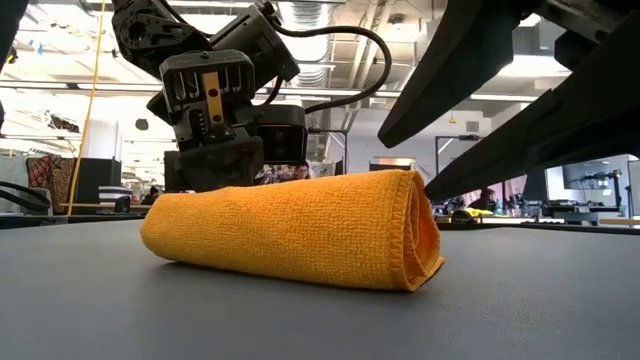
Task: Roll towel
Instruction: Roll the yellow towel
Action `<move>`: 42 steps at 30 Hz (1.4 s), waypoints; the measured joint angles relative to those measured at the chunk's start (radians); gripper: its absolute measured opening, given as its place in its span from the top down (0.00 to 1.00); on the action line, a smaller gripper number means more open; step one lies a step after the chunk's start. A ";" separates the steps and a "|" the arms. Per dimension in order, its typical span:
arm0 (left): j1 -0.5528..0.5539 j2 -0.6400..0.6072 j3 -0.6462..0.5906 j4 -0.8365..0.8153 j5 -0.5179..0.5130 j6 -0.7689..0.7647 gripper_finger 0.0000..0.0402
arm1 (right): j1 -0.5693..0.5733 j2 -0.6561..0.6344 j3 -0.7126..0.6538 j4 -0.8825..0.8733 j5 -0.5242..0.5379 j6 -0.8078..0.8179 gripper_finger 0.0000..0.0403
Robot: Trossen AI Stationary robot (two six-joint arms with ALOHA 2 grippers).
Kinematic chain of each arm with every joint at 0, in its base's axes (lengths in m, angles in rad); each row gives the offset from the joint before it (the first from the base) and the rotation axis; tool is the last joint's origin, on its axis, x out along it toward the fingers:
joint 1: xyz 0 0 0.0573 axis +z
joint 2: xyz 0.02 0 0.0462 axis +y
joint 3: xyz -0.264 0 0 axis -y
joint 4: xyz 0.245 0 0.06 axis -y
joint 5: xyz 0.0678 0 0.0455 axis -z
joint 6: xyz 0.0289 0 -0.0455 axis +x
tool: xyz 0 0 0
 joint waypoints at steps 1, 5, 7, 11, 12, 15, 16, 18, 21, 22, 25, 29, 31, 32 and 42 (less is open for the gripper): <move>0.000 0.000 0.000 0.000 0.000 0.000 1.00 | -0.003 0.000 0.000 0.000 -0.001 -0.001 0.57; 0.000 0.000 0.000 0.000 0.001 0.000 1.00 | -0.019 0.000 0.000 0.003 -0.042 -0.025 0.57; 0.000 0.000 0.000 -0.001 0.002 0.001 1.00 | -0.028 0.000 0.000 0.002 -0.053 -0.045 0.57; 0.000 0.000 0.000 -0.001 0.002 0.002 1.00 | -0.048 0.000 0.000 0.021 -0.055 -0.080 0.57; 0.000 0.000 0.000 -0.001 0.002 0.002 1.00 | -0.051 0.000 0.000 0.036 -0.062 -0.090 0.58; 0.000 0.000 0.000 -0.001 0.002 0.004 1.00 | -0.053 0.000 -0.002 0.063 -0.124 -0.087 0.61; 0.000 0.000 0.000 -0.001 0.002 0.005 1.00 | -0.055 0.000 -0.011 0.082 -0.134 -0.070 0.63; 0.000 0.000 0.000 -0.001 0.002 0.005 1.00 | -0.055 0.000 -0.028 0.101 -0.137 -0.026 0.68; 0.000 0.000 0.000 0.002 0.002 0.006 1.00 | -0.056 0.000 -0.040 0.135 -0.143 0.065 0.78; 0.000 0.000 0.000 0.005 0.002 0.006 1.00 | -0.057 0.000 -0.041 0.142 -0.143 0.113 0.81; 0.000 0.000 0.000 0.009 0.002 0.005 1.00 | -0.066 0.000 -0.042 0.143 -0.142 0.275 0.92; 0.006 -0.007 -0.002 0.008 0.003 0.012 1.00 | -0.069 0.000 -0.042 0.143 -0.136 0.457 0.96; 0.013 -0.023 -0.006 0.006 -0.002 0.022 1.00 | -0.069 0.000 -0.042 0.136 -0.132 0.553 0.96; 0.016 -0.036 -0.007 0.004 -0.007 0.030 1.00 | -0.069 0.000 -0.046 0.136 -0.131 0.595 0.96; 0.054 -0.123 -0.013 -0.039 -0.042 0.059 1.00 | 0.003 0.001 -0.179 0.324 0.011 1.011 0.97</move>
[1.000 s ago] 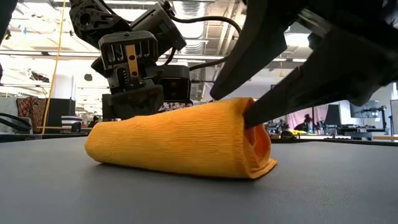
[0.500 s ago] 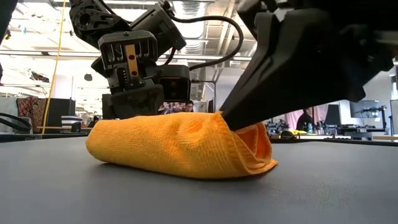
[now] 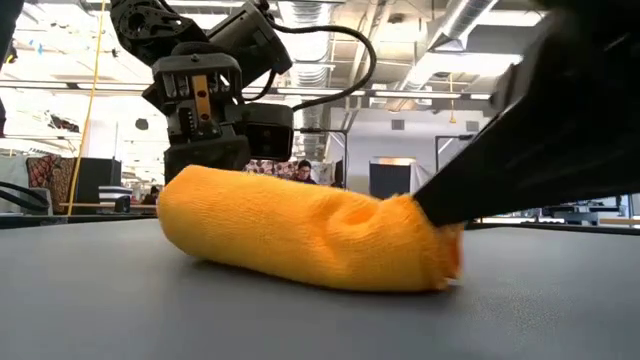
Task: Roll towel
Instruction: Roll the yellow towel
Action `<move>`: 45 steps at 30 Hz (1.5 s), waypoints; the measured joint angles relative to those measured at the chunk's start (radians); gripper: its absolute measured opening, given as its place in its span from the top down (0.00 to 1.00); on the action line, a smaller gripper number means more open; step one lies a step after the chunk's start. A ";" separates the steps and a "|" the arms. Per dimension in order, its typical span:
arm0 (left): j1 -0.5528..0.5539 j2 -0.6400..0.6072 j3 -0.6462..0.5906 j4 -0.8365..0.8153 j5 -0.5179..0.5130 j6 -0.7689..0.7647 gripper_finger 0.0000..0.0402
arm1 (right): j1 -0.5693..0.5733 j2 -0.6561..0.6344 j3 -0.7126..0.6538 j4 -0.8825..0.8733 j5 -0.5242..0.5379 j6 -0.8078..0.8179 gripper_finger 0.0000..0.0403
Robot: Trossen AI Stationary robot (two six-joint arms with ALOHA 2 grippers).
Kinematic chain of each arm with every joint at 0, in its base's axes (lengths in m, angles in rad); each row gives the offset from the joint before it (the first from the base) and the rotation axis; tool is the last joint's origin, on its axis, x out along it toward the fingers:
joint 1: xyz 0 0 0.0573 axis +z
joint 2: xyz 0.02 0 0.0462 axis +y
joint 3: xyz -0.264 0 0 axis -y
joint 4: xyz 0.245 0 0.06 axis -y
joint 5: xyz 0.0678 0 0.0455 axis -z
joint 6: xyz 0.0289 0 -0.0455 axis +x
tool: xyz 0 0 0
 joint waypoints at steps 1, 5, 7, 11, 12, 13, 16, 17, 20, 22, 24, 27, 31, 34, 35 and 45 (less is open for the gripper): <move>0.000 0.000 0.000 0.001 -0.001 0.003 1.00 | 0.007 0.000 -0.006 0.012 0.016 0.025 0.97; -0.002 0.000 0.002 0.035 -0.027 0.017 1.00 | 0.016 0.000 -0.014 0.034 0.027 0.105 0.97; -0.002 0.000 0.002 0.061 -0.041 0.040 1.00 | 0.015 0.000 -0.014 0.038 0.027 0.128 0.97; -0.003 -0.004 0.003 0.108 -0.079 0.051 1.00 | 0.015 0.000 -0.014 0.041 0.027 0.214 0.97; -0.003 -0.011 0.003 0.108 -0.097 0.059 1.00 | 0.018 0.000 -0.016 0.044 0.028 0.253 0.97; -0.003 -0.020 0.003 0.108 -0.117 0.069 1.00 | 0.022 0.000 -0.025 0.055 0.030 0.298 0.97; -0.003 -0.062 0.003 0.114 -0.186 0.106 1.00 | 0.039 0.000 -0.078 0.133 0.059 0.449 0.97; -0.003 -0.078 0.004 0.120 -0.206 0.118 1.00 | 0.045 0.000 -0.098 0.168 0.071 0.506 0.97; -0.002 -0.119 0.004 0.141 -0.253 0.149 1.00 | 0.056 0.000 -0.146 0.266 0.082 0.617 0.97; -0.004 -0.129 0.004 0.192 -0.241 0.166 1.00 | 0.057 0.000 -0.161 0.294 0.086 0.660 0.97; -0.020 -0.130 0.005 0.256 -0.202 0.187 1.00 | 0.054 -0.001 -0.161 0.293 0.087 0.693 0.97; -0.073 -0.130 0.006 0.332 -0.142 0.246 1.00 | 0.053 -0.002 -0.161 0.295 0.107 0.711 0.97; -0.153 -0.130 0.006 0.282 -0.122 0.384 1.00 | 0.058 -0.001 -0.161 0.298 0.183 0.773 0.97; -0.201 -0.130 0.006 0.211 -0.173 0.546 1.00 | 0.066 0.000 -0.161 0.297 0.206 0.806 0.97; -0.213 -0.130 0.005 0.196 -0.221 0.600 1.00 | 0.067 0.000 -0.161 0.297 0.206 0.806 0.97; -0.213 -0.165 0.006 0.113 -0.537 0.529 0.98 | 0.073 0.000 -0.161 0.298 0.212 0.823 0.97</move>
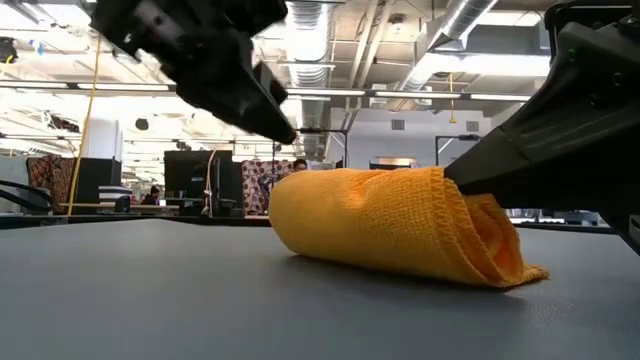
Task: Roll towel
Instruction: Roll the yellow towel
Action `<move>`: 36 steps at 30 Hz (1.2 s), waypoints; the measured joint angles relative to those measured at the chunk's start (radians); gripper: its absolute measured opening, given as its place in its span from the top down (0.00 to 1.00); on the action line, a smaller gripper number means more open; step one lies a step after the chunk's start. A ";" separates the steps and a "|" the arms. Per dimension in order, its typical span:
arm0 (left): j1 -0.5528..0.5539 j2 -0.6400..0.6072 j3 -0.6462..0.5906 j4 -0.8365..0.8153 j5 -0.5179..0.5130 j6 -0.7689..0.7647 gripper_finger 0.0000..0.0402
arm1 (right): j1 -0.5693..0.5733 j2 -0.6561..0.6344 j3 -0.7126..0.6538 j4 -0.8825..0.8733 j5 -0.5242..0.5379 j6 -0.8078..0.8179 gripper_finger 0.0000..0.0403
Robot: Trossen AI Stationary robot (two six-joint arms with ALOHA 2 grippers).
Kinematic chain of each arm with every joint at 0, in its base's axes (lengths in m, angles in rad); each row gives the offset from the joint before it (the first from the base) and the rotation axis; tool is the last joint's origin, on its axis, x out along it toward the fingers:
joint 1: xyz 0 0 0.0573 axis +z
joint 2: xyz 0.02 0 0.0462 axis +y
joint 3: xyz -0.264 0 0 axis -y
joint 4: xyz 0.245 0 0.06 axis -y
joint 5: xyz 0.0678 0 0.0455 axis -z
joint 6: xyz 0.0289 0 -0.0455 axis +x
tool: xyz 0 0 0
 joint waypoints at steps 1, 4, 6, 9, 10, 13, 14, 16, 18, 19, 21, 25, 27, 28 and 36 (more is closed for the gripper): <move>0.021 -0.005 0.000 -0.008 0.046 -0.057 0.97 | 0.000 0.000 0.000 0.000 0.004 0.002 0.97; 0.077 -0.006 0.000 -0.043 0.163 -0.172 0.92 | 0.000 0.000 0.000 -0.001 0.016 0.011 0.97; 0.105 -0.006 0.000 -0.074 0.219 -0.231 0.86 | 0.000 0.000 0.000 -0.005 0.019 0.011 0.97; 0.138 -0.005 0.000 -0.109 0.301 -0.301 0.77 | 0.000 0.000 0.000 -0.007 0.020 0.011 0.97; 0.146 -0.005 0.000 -0.111 0.313 -0.323 0.73 | 0.000 0.000 0.000 -0.009 0.020 0.008 0.97; 0.157 -0.005 0.000 -0.109 0.312 -0.343 0.62 | 0.001 0.000 0.000 -0.012 0.021 0.003 0.97; 0.157 -0.005 0.000 -0.108 0.307 -0.336 0.58 | 0.001 0.000 0.000 -0.012 0.021 0.002 0.97; 0.147 0.014 0.000 -0.084 0.306 -0.307 0.52 | 0.001 0.000 0.000 -0.014 0.021 0.002 0.97; 0.126 0.046 0.000 -0.058 0.318 -0.267 0.46 | 0.002 0.001 0.000 -0.017 0.022 0.000 0.97; 0.113 0.063 0.000 -0.050 0.312 -0.243 0.45 | 0.002 0.001 0.000 -0.019 0.022 0.000 0.97; 0.091 0.097 0.000 -0.033 0.251 -0.189 0.42 | 0.002 0.001 0.000 -0.022 0.023 -0.001 0.97; 0.063 0.119 -0.001 -0.004 0.082 -0.127 0.41 | 0.002 0.001 0.000 -0.022 0.023 -0.001 0.97; 0.058 0.119 -0.001 0.025 0.066 -0.119 0.41 | 0.002 0.001 0.000 -0.022 0.023 -0.001 0.97; 0.057 0.119 -0.001 0.041 0.073 -0.121 0.41 | 0.002 0.001 0.000 -0.022 0.023 -0.001 0.97; 0.065 0.136 -0.001 0.068 0.164 -0.191 0.42 | 0.002 0.001 0.000 -0.029 0.023 -0.002 0.97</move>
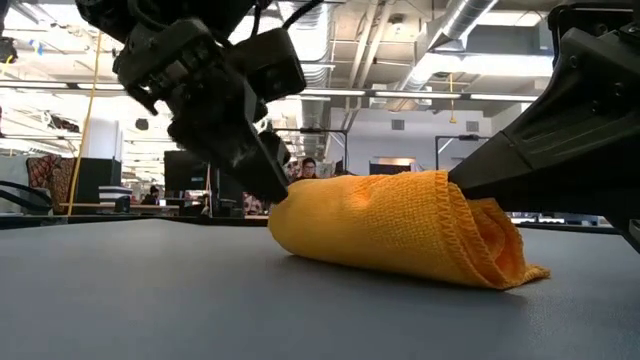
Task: Roll towel
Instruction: Roll the yellow towel
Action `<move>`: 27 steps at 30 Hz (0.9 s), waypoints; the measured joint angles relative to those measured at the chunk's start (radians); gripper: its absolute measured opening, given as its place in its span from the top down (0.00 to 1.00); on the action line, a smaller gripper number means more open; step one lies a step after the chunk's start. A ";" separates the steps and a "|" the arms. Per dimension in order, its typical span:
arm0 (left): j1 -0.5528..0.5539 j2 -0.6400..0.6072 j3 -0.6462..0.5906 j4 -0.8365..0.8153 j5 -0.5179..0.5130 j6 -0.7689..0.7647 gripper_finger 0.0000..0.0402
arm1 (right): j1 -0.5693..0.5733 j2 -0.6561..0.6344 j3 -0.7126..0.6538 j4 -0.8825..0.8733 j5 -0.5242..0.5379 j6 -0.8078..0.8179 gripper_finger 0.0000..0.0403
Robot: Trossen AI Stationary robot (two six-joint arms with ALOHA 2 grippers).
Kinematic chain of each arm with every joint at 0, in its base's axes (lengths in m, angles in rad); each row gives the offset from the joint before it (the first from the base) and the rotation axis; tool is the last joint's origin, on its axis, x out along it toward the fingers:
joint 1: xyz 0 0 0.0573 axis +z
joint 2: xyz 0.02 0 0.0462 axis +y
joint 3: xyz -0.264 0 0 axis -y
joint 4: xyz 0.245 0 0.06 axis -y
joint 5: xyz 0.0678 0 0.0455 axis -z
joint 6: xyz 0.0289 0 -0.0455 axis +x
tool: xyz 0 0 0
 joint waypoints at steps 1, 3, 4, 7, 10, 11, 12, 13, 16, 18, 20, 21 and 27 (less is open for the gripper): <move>0.001 0.006 -0.001 0.001 0.000 -0.014 0.43 | 0.000 0.000 0.000 -0.001 0.000 0.001 0.97; 0.008 0.030 0.004 0.034 0.018 -0.047 0.47 | 0.000 0.000 0.000 -0.001 0.002 0.000 0.96; 0.012 0.033 0.001 0.019 0.036 -0.066 0.50 | 0.000 0.000 0.000 0.001 0.007 0.001 0.96; 0.029 0.067 0.007 0.045 0.083 -0.131 0.64 | 0.000 0.000 0.000 0.000 0.015 0.008 0.96; 0.045 0.066 0.005 0.052 0.151 -0.171 0.84 | 0.006 0.000 0.001 -0.002 0.018 0.027 0.96; 0.050 0.065 0.006 0.052 0.170 -0.182 0.91 | 0.009 0.000 0.000 0.000 0.027 0.037 0.96; 0.055 0.064 0.005 0.049 0.196 -0.204 0.95 | 0.012 0.000 0.000 -0.001 0.034 0.048 0.96; 0.064 0.063 0.005 0.048 0.231 -0.242 0.97 | 0.015 0.000 0.001 -0.012 0.037 0.069 0.96; 0.091 0.063 0.009 0.029 0.341 -0.401 0.99 | 0.024 -0.001 0.002 -0.045 0.057 0.140 0.97; 0.109 0.063 0.009 -0.002 0.421 -0.495 0.99 | 0.024 -0.003 0.003 -0.077 0.060 0.197 0.97; 0.119 0.063 0.009 -0.031 0.457 -0.534 0.99 | 0.023 -0.005 0.004 -0.104 0.055 0.246 0.97; 0.122 0.063 0.009 -0.043 0.470 -0.558 0.99 | 0.021 -0.005 0.004 -0.113 0.043 0.254 0.97; 0.128 0.063 0.010 -0.090 0.464 -0.672 1.00 | -0.018 -0.006 0.002 -0.130 -0.107 0.261 0.97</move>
